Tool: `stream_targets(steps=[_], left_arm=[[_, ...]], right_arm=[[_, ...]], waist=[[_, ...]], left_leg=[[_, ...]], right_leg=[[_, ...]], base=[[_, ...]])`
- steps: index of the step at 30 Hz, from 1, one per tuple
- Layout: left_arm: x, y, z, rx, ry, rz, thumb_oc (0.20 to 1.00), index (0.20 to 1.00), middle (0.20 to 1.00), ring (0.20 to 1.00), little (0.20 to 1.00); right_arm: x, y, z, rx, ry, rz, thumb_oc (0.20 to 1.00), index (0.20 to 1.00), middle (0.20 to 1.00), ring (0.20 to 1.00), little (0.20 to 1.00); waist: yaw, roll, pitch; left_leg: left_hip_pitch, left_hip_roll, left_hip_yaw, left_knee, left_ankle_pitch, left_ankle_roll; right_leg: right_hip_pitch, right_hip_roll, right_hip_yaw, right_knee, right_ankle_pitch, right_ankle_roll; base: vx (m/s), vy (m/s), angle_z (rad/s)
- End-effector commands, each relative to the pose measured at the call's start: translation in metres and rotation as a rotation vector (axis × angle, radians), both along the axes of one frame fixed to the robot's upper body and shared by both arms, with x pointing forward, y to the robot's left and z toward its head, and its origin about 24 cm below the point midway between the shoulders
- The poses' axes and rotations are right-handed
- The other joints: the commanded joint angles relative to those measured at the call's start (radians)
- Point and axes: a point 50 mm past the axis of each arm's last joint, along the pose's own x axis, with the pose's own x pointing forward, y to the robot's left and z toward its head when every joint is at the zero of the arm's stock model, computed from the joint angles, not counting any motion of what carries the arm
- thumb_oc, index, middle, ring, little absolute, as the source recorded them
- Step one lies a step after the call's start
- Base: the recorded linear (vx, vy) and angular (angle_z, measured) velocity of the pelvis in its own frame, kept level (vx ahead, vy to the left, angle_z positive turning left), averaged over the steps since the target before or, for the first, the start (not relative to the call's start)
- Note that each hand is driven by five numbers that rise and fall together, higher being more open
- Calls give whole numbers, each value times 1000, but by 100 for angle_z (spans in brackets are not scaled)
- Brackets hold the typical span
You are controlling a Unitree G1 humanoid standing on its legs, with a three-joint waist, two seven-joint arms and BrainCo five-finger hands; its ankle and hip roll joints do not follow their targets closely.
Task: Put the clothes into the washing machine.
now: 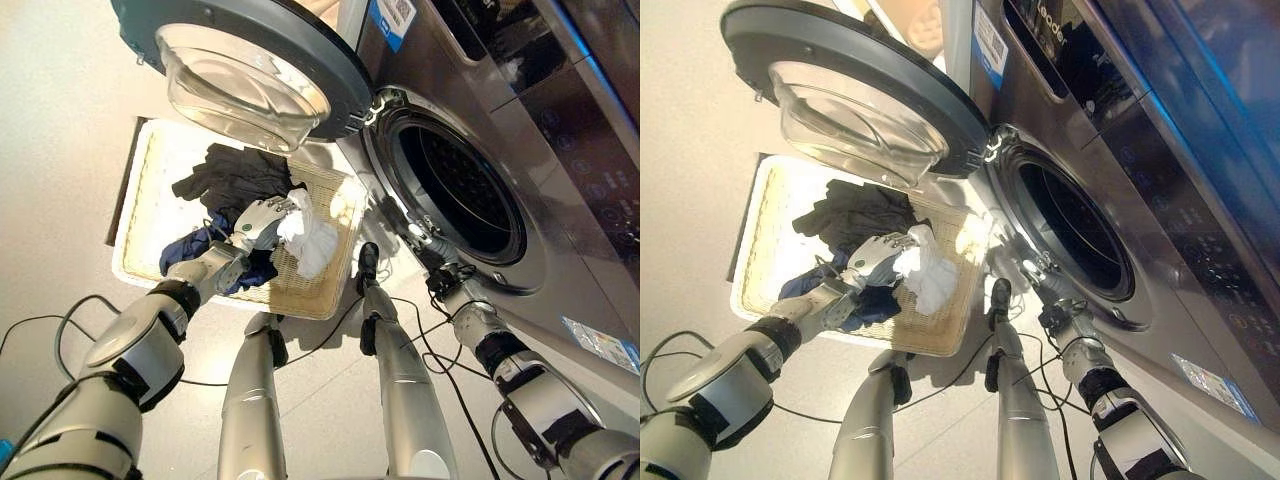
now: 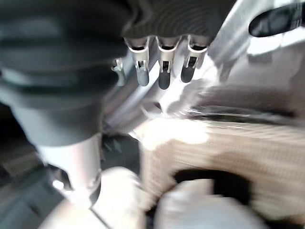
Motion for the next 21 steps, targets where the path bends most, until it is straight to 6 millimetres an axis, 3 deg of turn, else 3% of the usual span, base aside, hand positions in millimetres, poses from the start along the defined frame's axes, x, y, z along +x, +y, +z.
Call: stream_targets(steps=[1,8,11,15,21], left_arm=[[-1,-25,25,-209,-120,-129,200,200,200,200,200],[-7,-50,36,-278,-156,-267,200,200,200,200,200],[-9,-61,45,-288,-176,-333,200,200,200,200,200],[-10,-74,55,-264,-182,-405,200,200,200,200,200],[-12,-90,65,-177,-180,-487,200,200,200,200,200]], right_arm=[[6,4,21,-269,-95,69,1000,1000,1000,1000,1000],[16,17,35,-659,-140,119,1000,1000,1000,1000,1000],[24,21,52,-857,-223,93,1000,1000,1000,1000,1000],[33,30,74,-914,-295,87,1000,1000,1000,1000,1000],[38,53,101,-809,-328,161,1000,1000,1000,1000,1000]], waist=[[20,56,16],[44,59,16],[53,64,16],[58,72,16],[66,81,16]], left_leg=[[31,-63,-8,-125,65,-50],[47,-67,-18,-117,54,-43],[44,-68,-20,-112,50,-37],[37,-75,-23,-111,52,-36],[34,-84,-31,-114,51,-34]], right_leg=[[24,-19,-90,147,-150,126],[39,-32,-107,164,-158,123],[33,-37,-110,176,-160,124],[32,-39,-113,167,-153,125],[25,-37,-109,168,-150,125]], base=[[12,-23,9],[-4,-15,11],[0,-27,6],[-14,-14,4],[-5,-18,5]])
